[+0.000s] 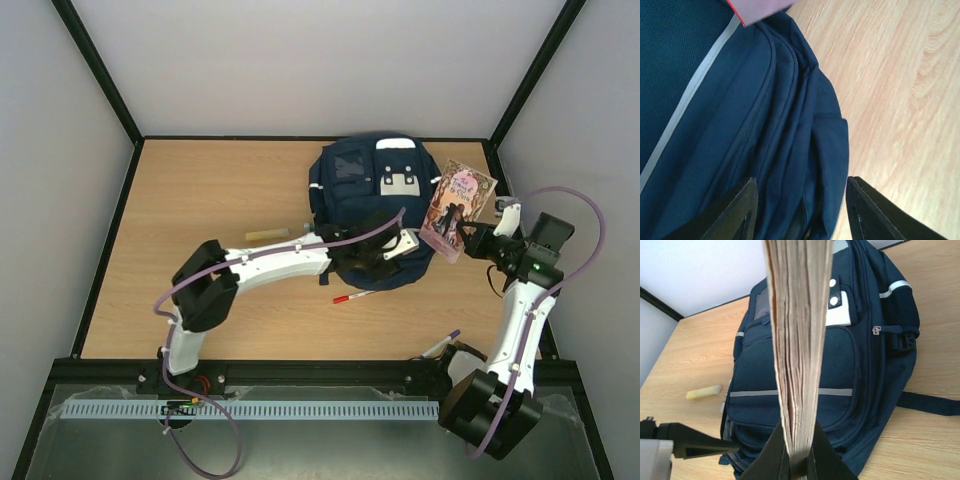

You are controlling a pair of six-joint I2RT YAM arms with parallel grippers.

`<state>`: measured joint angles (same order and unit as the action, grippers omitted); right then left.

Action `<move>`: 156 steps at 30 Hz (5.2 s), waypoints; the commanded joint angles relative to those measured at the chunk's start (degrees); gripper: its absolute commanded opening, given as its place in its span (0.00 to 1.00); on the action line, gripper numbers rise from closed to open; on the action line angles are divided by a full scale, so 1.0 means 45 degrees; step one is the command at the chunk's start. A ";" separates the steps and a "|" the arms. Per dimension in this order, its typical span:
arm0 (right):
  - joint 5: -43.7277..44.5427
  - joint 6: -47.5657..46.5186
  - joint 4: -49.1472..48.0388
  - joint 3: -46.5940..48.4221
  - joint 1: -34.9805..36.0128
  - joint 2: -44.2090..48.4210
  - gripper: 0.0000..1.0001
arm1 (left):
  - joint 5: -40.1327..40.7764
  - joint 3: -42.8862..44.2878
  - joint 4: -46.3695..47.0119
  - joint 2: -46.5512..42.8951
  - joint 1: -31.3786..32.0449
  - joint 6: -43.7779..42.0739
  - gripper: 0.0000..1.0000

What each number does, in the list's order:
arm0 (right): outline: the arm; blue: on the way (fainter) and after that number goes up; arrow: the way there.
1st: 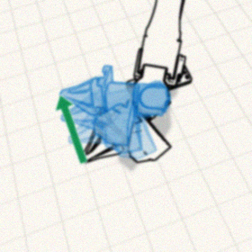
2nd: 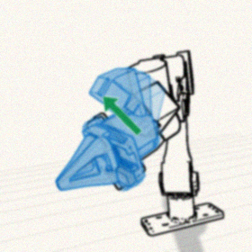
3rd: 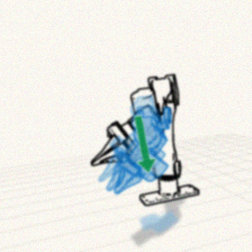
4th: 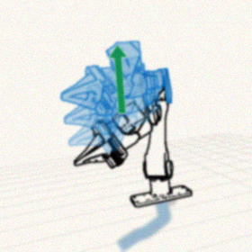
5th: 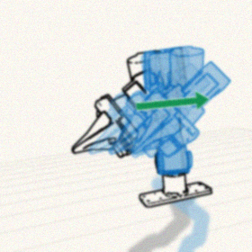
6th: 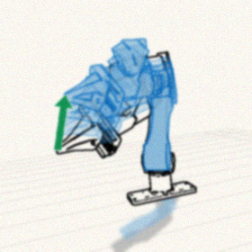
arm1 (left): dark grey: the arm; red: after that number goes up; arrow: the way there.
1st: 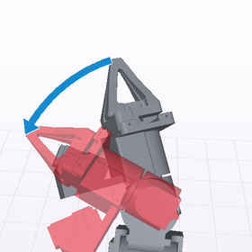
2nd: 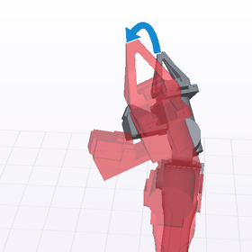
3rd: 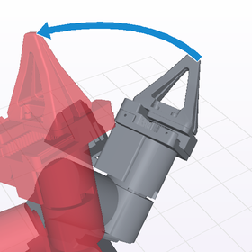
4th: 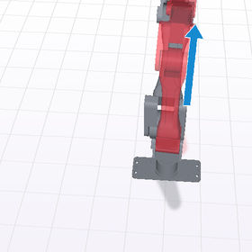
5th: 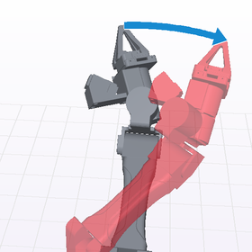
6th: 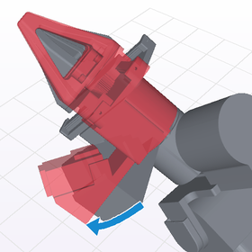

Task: Pack the student bag
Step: Pick up the book from the center of the board, then place the book in the student bag.

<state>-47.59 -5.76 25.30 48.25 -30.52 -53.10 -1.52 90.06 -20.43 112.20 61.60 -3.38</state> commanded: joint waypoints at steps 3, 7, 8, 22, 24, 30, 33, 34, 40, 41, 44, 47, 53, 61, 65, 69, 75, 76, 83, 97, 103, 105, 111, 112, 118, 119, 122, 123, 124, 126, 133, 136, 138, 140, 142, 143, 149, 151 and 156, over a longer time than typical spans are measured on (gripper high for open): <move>0.0485 0.0327 -0.0589 -0.0328 -0.0057 0.0629 0.01 | 0.0269 0.2625 -0.1546 0.1965 0.0024 -0.1672 0.55; 0.0720 0.0605 -0.1080 -0.0629 -0.0058 0.1238 0.01 | 0.0464 0.3886 -0.2368 0.3077 0.0038 -0.2047 0.56; 0.0836 0.0663 -0.1158 -0.0642 -0.0054 0.1283 0.01 | 0.0500 0.4033 -0.2426 0.3250 0.0040 -0.2060 0.56; 0.1049 0.0584 -0.1208 -0.0684 -0.0058 0.1054 0.01 | 0.2838 0.4280 -0.1796 0.4396 0.0302 -0.2139 0.55; 0.1051 0.0580 -0.1193 -0.0683 -0.0063 0.0992 0.01 | 0.3239 0.4056 -0.1691 0.4393 0.0415 -0.2310 0.54; 0.1026 0.0644 -0.1235 -0.0701 -0.0063 0.0876 0.01 | 0.3475 0.3990 -0.1629 0.4287 0.0494 -0.2319 0.39; 0.1039 0.0783 -0.1292 -0.0531 -0.0053 0.0492 0.01 | 0.3277 0.4036 -0.1566 0.4057 0.0490 -0.2319 0.28; 0.0908 0.0703 -0.1121 -0.0327 -0.0055 0.0250 0.01 | 0.3227 0.4064 -0.1556 0.3978 0.0483 -0.2319 0.26; 0.0150 0.0167 0.0682 0.1678 -0.0061 -0.0927 0.01 | 0.2742 0.3636 -0.1137 0.2885 0.0096 -0.2348 0.03; 0.0040 0.0103 0.1025 0.1963 -0.0064 -0.0982 0.01 | 0.2772 0.3531 -0.0968 0.2643 -0.0018 -0.2313 0.03; -0.0381 -0.0367 0.2174 0.2717 -0.0053 -0.0993 0.01 | 0.2681 0.3212 -0.0537 0.1981 -0.0290 -0.2112 0.03; -0.0693 -0.1240 0.3267 0.2969 -0.0063 -0.0790 0.01 | 0.2397 0.2917 -0.0063 0.1346 -0.0529 -0.1854 0.02; -0.1698 -0.4366 0.5442 0.2427 -0.0058 0.0018 0.01 | 0.2461 0.2595 0.1011 0.0543 -0.0696 -0.1559 0.02; -0.2356 -0.8347 0.8423 0.2241 -0.0054 0.0324 0.01 | 0.2820 0.2662 0.1805 -0.0098 -0.0995 -0.1460 0.02; -0.2775 -1.1627 1.0751 0.2354 0.0053 0.0117 0.01 | 0.2624 0.2778 0.2083 -0.0300 -0.1326 -0.1314 0.03; -0.2274 -1.2533 1.0764 0.1890 0.0359 0.0472 0.01 | 0.2424 0.3029 0.2068 -0.0336 -0.1525 -0.1162 0.02; -0.1886 -1.3717 1.0762 0.0801 0.0899 0.0466 0.01 | 0.2300 0.3133 0.2393 -0.0470 -0.1609 -0.1028 0.02; -0.1853 -1.3712 1.0757 0.0843 0.0918 0.0340 0.01 | 0.2309 0.3190 0.2391 -0.0462 -0.1621 -0.1032 0.03; -0.1819 -1.4071 1.0635 0.0910 0.1120 -0.1039 0.01 | 0.2049 0.3436 0.2679 -0.0627 -0.1806 -0.0664 0.02; -0.1621 -0.8779 0.7975 0.2932 0.3355 -0.4442 0.01 | 0.2427 0.5041 0.2963 -0.0108 -0.1854 -0.0076 0.03; -0.1535 -0.6921 0.7526 0.2856 0.4308 -0.5688 0.01 | 0.2447 0.5211 0.2852 -0.0012 -0.1854 0.0041 0.02; -0.1458 -0.6313 0.7388 0.2817 0.4351 -0.5932 0.01 | 0.2466 0.5217 0.2806 -0.0022 -0.1854 0.0145 0.02; -0.0407 -0.4308 0.6335 0.2404 0.4395 -0.6320 0.01 | 0.2553 0.5152 0.2742 -0.0012 -0.1854 0.0203 0.02; -0.0269 -0.4155 0.6239 0.2376 0.4414 -0.6368 0.01 | 0.2563 0.5133 0.2742 -0.0012 -0.1854 0.0221 0.02; -0.0362 -0.3872 0.6473 0.2744 0.4664 -0.7107 0.01 | 0.2742 0.5095 0.2857 0.0017 -0.1844 0.0212 0.02; -0.0386 -0.3856 0.6520 0.2778 0.4699 -0.7065 0.01 | 0.2772 0.5120 0.2891 0.0026 -0.1853 0.0188 0.02; -0.0221 -0.3595 0.6351 0.2771 0.4749 -0.6961 0.01 | 0.2881 0.5157 0.3055 0.0093 -0.1854 0.0104 0.02; -0.0202 -0.3636 0.6392 0.2761 0.4752 -0.7027 0.01 | 0.2919 0.5188 0.3138 0.0118 -0.1854 0.0103 0.02; -0.0134 -0.3707 0.6397 0.2746 0.4749 -0.7059 0.01 | 0.2965 0.5229 0.3172 0.0141 -0.1854 0.0079 0.02; 0.0161 -0.3674 0.6259 0.2663 0.4749 -0.7040 0.01 | 0.3097 0.5414 0.3229 0.0224 -0.1854 -0.0114 0.02; 0.0159 -0.3943 0.6249 0.2524 0.4742 -0.7051 0.01 | 0.3412 0.7217 0.2541 0.1106 -0.1910 -0.0929 0.03; -0.0527 -0.4844 0.6958 0.2700 0.4752 -0.7147 0.01 | 0.3060 0.7406 0.2361 0.1172 -0.1912 -0.0757 0.02; -0.0505 -0.4749 0.6920 0.2709 0.4749 -0.7076 0.01 | 0.2765 0.7281 0.2254 0.1098 -0.1895 -0.0549 0.02; -0.0566 -0.4618 0.6833 0.2692 0.4752 -0.7075 0.01 | 0.2599 0.7013 0.2196 0.0941 -0.1814 -0.0399 0.03; -0.0613 -0.4365 0.6640 0.2724 0.4752 -0.7204 0.01 | 0.2546 0.6580 0.2321 0.0710 -0.1666 -0.0353 0.03; -0.0669 -0.4216 0.6487 0.2758 0.4752 -0.7318 0.01 | 0.2545 0.6394 0.2389 0.0598 -0.1591 -0.0354 0.03; -0.1439 -0.3034 0.5988 0.3182 0.4870 -0.8287 0.01 | 0.2726 0.6109 0.2293 0.0376 -0.1244 -0.0505 0.03; -0.1560 -0.2509 0.5587 0.3335 0.5003 -0.8535 0.01 | 0.2768 0.6122 0.2279 0.0326 -0.1164 -0.0546 0.04; -0.1165 -0.0758 0.3937 0.3788 0.5263 -0.9107 0.01 | 0.2880 0.6038 0.2177 0.0215 -0.1083 -0.0463 0.04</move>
<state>-51.59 -16.69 48.49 62.59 -7.75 -92.44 11.40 116.27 -17.93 119.00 55.70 -5.93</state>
